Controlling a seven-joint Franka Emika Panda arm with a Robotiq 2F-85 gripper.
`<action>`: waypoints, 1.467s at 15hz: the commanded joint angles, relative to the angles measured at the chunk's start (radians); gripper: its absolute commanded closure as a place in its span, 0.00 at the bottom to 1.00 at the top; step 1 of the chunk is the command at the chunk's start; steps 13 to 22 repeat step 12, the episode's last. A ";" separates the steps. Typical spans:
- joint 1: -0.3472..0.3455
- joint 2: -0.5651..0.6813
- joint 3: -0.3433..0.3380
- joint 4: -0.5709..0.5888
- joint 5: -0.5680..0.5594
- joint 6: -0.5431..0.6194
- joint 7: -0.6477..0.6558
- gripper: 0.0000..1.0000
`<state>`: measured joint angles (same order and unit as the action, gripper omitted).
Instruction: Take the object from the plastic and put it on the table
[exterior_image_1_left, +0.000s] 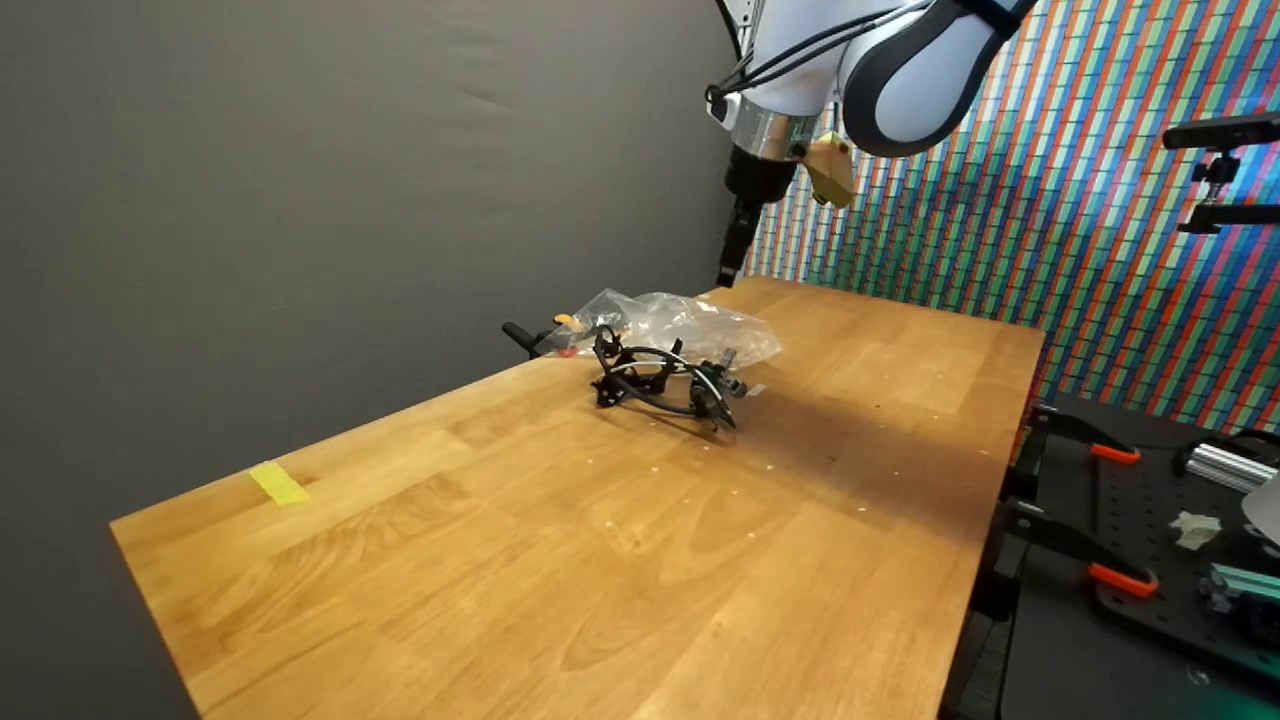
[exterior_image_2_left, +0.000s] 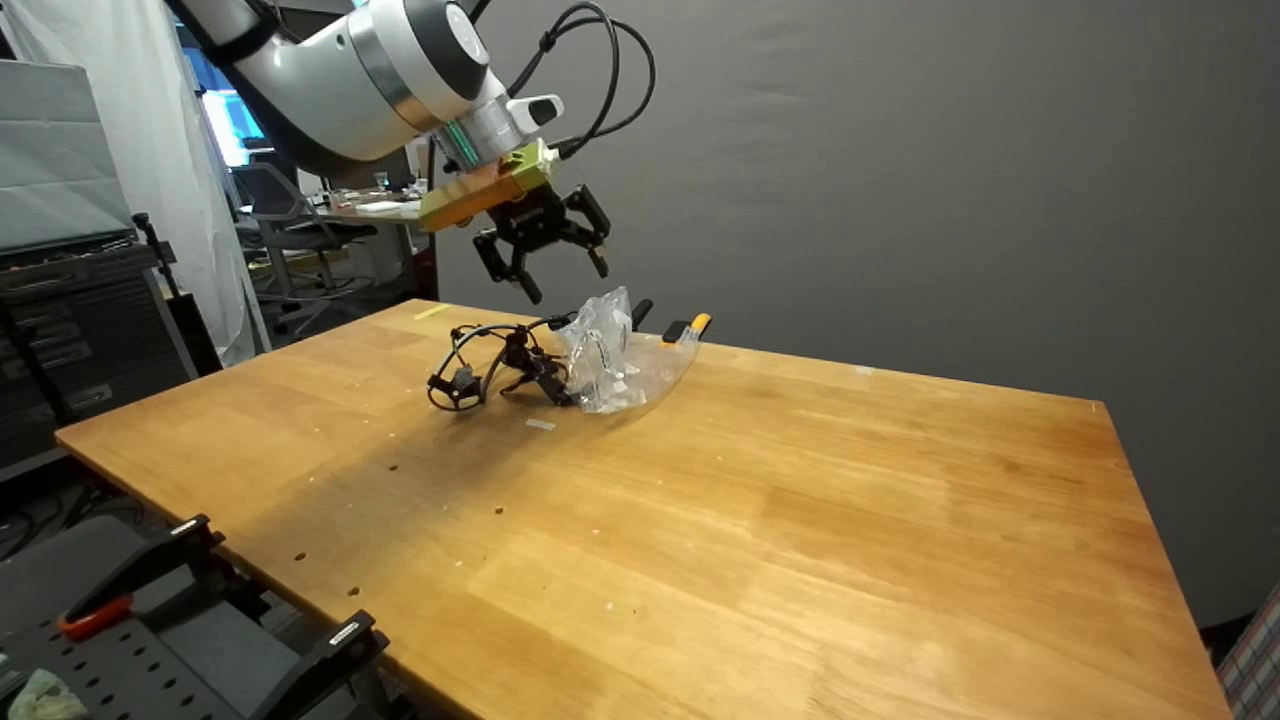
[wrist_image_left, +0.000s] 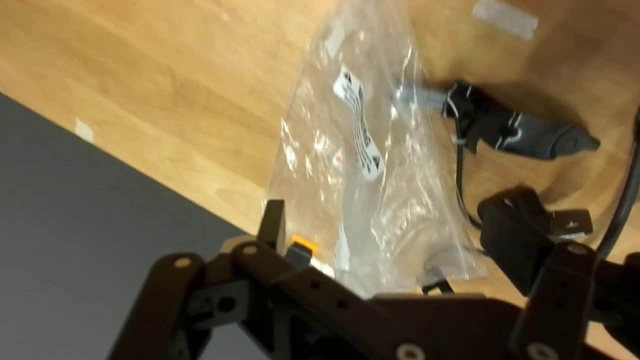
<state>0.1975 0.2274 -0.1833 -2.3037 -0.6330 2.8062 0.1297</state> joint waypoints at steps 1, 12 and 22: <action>-0.013 -0.100 0.041 -0.006 0.066 -0.281 0.005 0.00; -0.091 -0.177 0.150 0.105 0.190 -0.712 -0.013 0.00; -0.091 -0.177 0.150 0.105 0.190 -0.712 -0.013 0.00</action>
